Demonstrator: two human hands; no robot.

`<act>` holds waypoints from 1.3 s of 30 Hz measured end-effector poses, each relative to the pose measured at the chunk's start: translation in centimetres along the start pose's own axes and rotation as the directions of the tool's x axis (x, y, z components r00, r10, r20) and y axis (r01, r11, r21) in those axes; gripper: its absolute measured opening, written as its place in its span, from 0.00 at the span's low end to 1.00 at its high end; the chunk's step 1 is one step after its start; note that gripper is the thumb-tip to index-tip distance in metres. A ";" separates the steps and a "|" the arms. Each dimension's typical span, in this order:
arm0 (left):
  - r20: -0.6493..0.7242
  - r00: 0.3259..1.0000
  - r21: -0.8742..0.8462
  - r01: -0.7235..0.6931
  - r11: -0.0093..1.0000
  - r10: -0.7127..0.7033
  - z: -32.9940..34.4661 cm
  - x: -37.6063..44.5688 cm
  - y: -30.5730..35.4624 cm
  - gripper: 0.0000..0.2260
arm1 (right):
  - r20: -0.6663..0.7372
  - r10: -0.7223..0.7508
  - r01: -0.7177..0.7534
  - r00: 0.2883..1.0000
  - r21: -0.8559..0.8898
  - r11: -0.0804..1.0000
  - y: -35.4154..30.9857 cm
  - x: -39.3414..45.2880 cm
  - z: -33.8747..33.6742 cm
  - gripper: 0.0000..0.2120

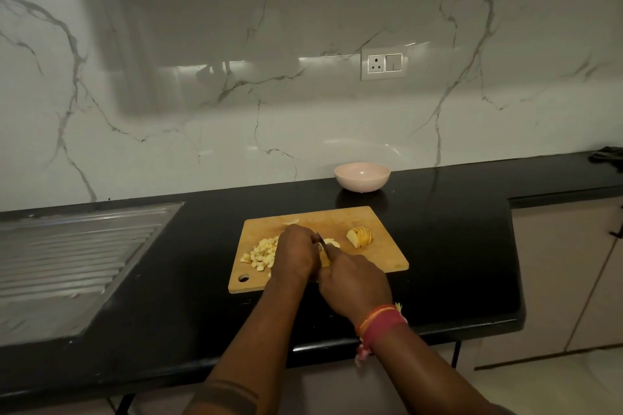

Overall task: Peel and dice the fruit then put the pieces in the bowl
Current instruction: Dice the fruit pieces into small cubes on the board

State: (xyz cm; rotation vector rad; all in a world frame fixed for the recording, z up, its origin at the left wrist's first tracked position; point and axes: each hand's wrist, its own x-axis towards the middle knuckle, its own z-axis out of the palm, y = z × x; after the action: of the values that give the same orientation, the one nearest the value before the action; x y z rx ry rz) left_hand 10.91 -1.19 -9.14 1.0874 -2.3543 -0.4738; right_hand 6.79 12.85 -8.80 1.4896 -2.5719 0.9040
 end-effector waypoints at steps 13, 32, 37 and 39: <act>-0.082 0.996 0.126 -0.016 0.992 0.027 0.6 -1.1 0.8 0.05 | -0.030 -0.036 0.037 0.999 0.032 0.999 1.9 -2.9 -1.0 0.25; -0.307 0.951 0.195 0.027 0.980 0.034 -1.6 -2.4 -1.3 0.12 | 0.062 -0.040 0.033 0.997 0.109 0.994 -1.9 0.4 1.1 0.25; -0.268 0.945 0.229 -0.128 0.965 0.189 -0.6 -2.6 0.6 0.13 | -0.047 0.023 -0.016 0.999 0.147 0.989 0.8 0.4 -0.1 0.25; -0.200 0.940 0.222 -0.232 0.947 0.277 0.2 -2.4 1.6 0.13 | -0.074 0.072 -0.060 0.995 0.156 0.986 2.1 0.7 -0.9 0.25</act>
State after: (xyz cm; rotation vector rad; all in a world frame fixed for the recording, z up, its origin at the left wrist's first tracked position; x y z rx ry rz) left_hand 11.17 1.70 -9.23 0.8477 -2.3233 -0.0199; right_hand 4.56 13.54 -8.83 1.3774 -2.5608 1.1688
